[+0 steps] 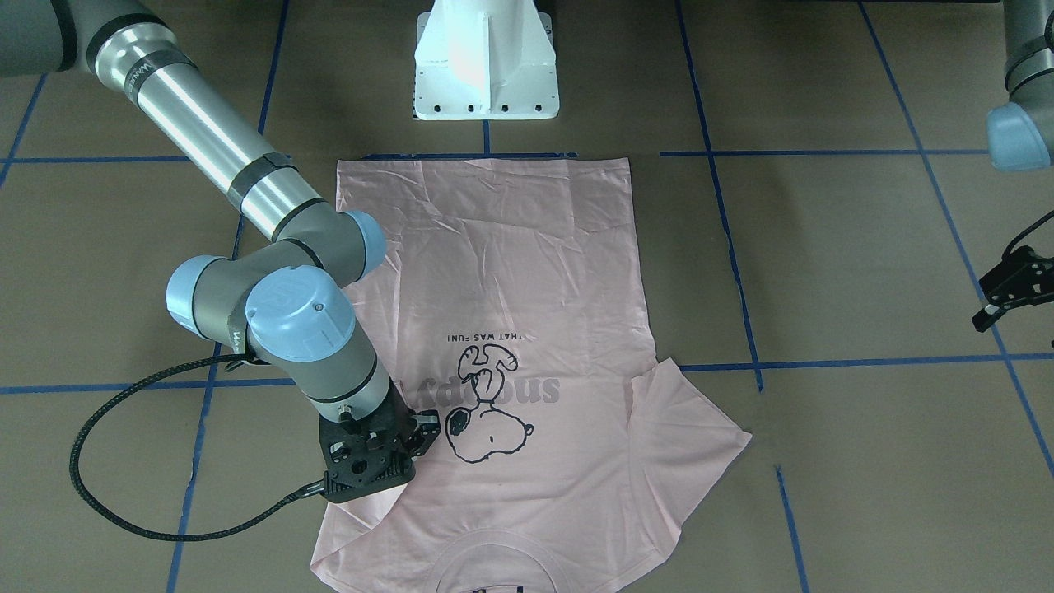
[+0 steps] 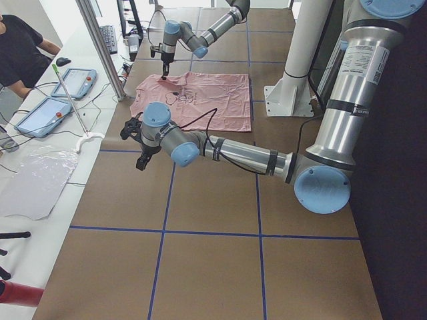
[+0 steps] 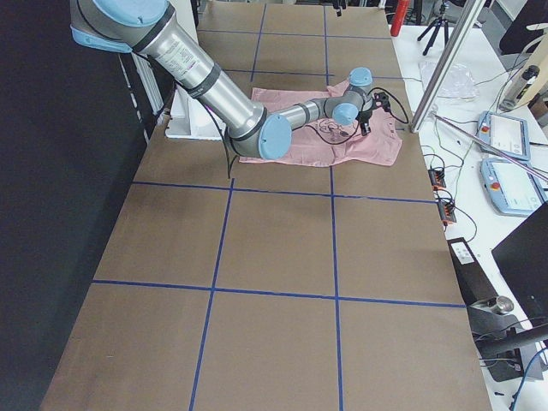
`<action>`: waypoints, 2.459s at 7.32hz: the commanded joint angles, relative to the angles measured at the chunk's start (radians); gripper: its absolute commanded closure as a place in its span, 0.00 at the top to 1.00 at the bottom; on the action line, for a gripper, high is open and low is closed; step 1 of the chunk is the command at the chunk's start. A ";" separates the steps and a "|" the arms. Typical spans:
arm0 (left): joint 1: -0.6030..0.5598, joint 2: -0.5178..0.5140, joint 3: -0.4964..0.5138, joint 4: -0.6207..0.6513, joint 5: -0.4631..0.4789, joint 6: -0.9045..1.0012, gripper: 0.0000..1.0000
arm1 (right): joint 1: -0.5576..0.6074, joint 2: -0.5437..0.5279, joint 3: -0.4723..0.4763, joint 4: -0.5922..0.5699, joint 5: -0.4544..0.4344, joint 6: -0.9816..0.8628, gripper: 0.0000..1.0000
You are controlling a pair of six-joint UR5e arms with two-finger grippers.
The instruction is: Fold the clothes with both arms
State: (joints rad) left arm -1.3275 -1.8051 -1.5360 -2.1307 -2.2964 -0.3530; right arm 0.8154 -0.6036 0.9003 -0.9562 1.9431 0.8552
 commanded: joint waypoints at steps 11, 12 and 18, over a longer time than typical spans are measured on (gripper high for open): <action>0.464 -0.321 0.349 -0.184 0.538 -0.679 0.90 | 0.179 -0.374 0.683 -0.558 0.281 -0.018 1.00; 0.487 -0.322 0.356 -0.184 0.538 -0.679 0.89 | 0.180 -0.374 0.683 -0.556 0.281 -0.018 1.00; 0.499 -0.361 0.412 -0.184 0.540 -0.673 0.74 | 0.180 -0.375 0.678 -0.556 0.278 -0.016 1.00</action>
State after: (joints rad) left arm -0.8288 -2.1613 -1.1366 -2.3148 -1.7575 -1.0286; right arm 0.9957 -0.9787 1.5795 -1.5125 2.2218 0.8386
